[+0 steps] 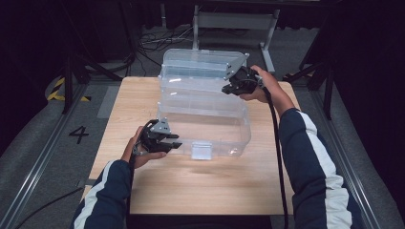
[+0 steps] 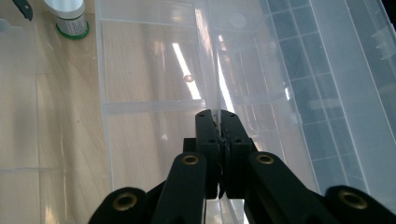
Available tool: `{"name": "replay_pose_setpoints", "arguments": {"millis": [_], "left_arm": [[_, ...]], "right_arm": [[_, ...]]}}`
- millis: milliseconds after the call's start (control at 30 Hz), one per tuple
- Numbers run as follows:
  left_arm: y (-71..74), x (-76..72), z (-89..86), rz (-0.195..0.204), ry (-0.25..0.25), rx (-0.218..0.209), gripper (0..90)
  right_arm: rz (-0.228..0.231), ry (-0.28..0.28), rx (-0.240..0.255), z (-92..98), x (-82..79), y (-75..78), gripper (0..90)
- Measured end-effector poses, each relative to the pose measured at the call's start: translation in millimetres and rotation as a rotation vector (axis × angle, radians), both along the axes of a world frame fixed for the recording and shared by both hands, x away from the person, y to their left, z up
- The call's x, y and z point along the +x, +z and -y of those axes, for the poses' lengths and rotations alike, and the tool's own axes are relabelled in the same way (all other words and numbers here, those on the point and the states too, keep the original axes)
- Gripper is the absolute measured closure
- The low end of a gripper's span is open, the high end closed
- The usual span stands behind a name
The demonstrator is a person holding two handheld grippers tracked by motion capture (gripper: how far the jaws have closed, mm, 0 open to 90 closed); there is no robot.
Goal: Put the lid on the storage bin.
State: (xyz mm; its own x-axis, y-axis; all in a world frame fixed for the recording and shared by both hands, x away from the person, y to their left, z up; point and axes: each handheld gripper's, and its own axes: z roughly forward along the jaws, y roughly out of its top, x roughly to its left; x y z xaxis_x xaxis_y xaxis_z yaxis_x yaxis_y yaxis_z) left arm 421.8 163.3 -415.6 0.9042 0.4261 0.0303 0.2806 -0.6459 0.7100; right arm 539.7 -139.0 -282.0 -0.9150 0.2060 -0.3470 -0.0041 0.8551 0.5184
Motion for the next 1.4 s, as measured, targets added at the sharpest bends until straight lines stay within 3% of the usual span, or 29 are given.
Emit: {"name": "replay_pose_setpoints", "arguments": {"millis": [767, 1400], "left_arm": [[-0.9, -5.3, 3.7, 0.029, 0.032, -0.001, 65.6], [-1.6, -6.1, 10.5, 0.054, 0.041, 0.004, 65.5]], "right_arm": [[0.014, 0.039, -0.004, -1.5, -20.5, 0.5, 88.8], [0.014, 0.038, 0.013, 5.2, -25.2, -2.0, 87.9]]}}
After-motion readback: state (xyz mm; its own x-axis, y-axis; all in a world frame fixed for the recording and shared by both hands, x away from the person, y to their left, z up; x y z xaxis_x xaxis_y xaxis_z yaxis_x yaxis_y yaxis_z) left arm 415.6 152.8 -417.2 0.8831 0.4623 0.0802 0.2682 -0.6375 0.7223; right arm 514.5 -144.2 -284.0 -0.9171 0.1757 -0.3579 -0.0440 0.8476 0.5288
